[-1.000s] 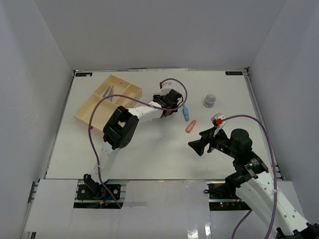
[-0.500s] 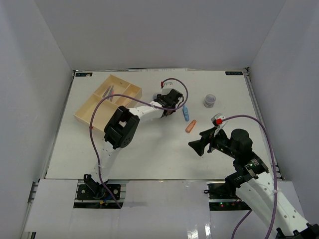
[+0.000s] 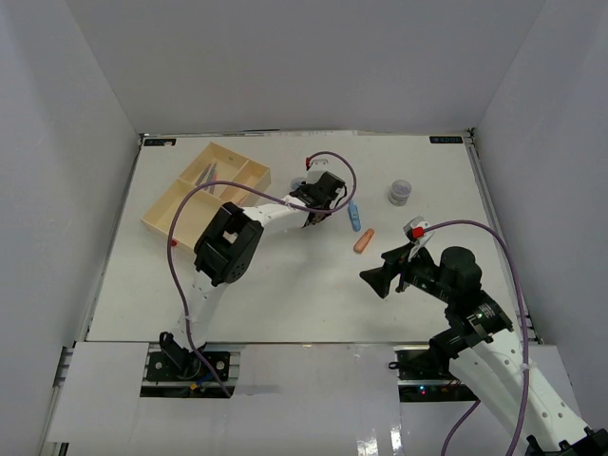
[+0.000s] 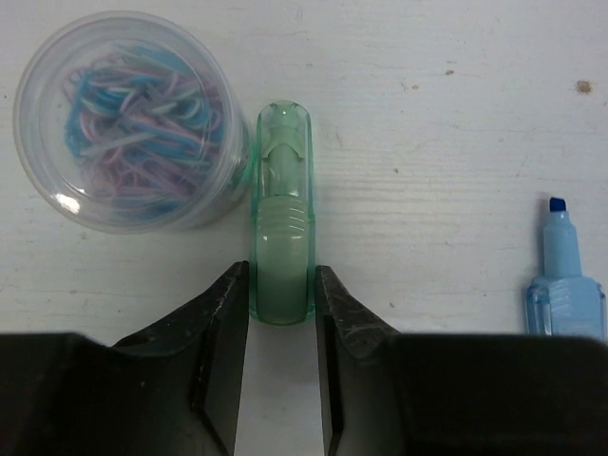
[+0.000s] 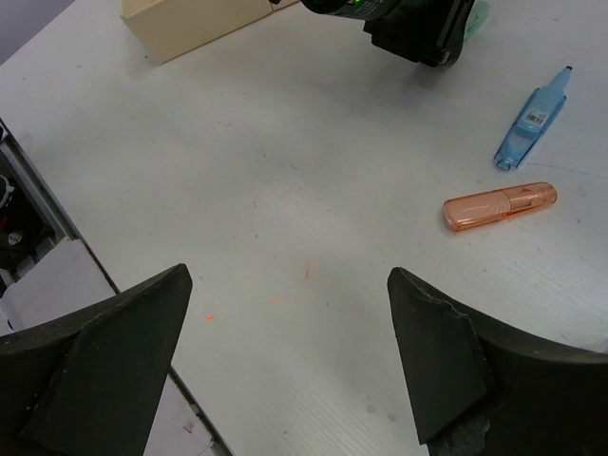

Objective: Sort the stationery into containers
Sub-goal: Pick up the pen from the center of the board.

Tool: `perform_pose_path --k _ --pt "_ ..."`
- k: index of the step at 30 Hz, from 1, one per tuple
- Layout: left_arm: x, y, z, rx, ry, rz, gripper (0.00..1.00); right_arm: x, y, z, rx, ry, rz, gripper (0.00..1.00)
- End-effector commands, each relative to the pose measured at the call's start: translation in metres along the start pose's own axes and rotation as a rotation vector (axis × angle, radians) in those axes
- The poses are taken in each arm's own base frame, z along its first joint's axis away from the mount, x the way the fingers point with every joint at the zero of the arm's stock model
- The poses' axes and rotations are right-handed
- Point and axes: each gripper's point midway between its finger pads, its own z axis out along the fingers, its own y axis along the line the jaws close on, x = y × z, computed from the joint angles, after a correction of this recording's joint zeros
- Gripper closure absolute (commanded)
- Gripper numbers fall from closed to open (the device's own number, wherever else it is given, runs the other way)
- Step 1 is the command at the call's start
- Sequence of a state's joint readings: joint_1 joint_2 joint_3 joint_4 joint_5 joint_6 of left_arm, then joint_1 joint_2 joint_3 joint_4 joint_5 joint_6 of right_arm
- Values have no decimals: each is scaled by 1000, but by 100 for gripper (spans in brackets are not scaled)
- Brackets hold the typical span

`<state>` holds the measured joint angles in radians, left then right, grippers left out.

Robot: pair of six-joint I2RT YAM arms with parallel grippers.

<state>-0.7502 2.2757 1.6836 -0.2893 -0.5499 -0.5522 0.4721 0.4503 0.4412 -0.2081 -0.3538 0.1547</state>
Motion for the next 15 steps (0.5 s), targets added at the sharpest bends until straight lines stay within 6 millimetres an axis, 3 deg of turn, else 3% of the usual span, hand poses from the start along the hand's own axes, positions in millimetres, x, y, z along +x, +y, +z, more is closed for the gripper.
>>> perform_pose_path --k 1,4,8,9,12,15 --pt "6 -1 -29 71 60 19 73 -7 -2 0 12 -26 -6 10" --pt "3 4 -54 118 61 50 79 -6 -4 0 20 -24 -11 10" --pt "-15 16 -95 193 17 100 78 -8 -5 1 25 -25 -17 10" --pt "-24 25 -115 210 -15 107 79 -7 -5 2 23 -19 -17 10" --pt "-47 49 -146 240 -125 198 79 -7 -5 3 21 -16 -18 10" --pt "-64 82 -156 212 -195 298 82 -7 -4 5 8 -20 -15 10"
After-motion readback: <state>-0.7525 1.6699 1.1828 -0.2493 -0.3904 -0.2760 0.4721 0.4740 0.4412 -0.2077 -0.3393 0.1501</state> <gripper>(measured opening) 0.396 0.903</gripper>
